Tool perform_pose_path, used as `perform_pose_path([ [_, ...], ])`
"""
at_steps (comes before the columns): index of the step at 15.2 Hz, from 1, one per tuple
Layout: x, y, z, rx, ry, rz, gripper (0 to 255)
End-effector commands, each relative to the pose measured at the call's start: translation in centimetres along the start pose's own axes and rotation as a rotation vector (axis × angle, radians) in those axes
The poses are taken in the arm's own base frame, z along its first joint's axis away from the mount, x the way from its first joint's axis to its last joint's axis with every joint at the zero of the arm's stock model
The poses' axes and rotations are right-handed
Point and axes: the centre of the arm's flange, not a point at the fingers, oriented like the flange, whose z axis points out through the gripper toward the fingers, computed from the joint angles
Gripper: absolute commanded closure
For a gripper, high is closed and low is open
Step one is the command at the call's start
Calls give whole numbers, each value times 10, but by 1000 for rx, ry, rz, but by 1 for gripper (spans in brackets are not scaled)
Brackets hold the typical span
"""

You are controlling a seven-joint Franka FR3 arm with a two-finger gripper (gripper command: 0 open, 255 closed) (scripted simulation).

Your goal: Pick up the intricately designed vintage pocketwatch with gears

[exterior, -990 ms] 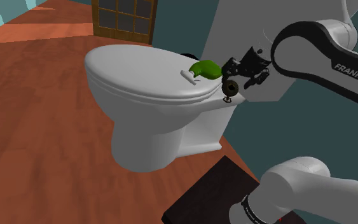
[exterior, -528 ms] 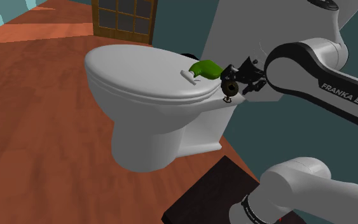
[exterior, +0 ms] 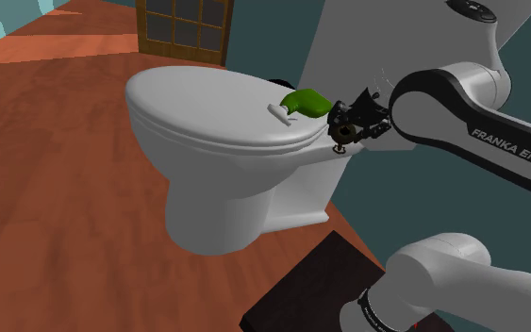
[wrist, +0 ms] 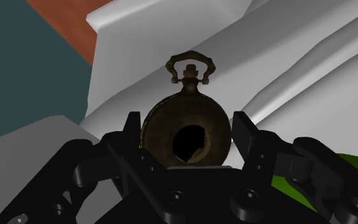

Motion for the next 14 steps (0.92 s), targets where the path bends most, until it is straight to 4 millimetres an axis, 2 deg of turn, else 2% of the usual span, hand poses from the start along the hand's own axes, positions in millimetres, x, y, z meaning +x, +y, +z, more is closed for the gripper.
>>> perform_pose_path([
  [1, 0, 0, 0, 0, 0, 0, 255],
  [4, 0, 0, 0, 0, 0, 0, 255],
  [14, 26, -3, -46, 0, 0, 0, 255],
])
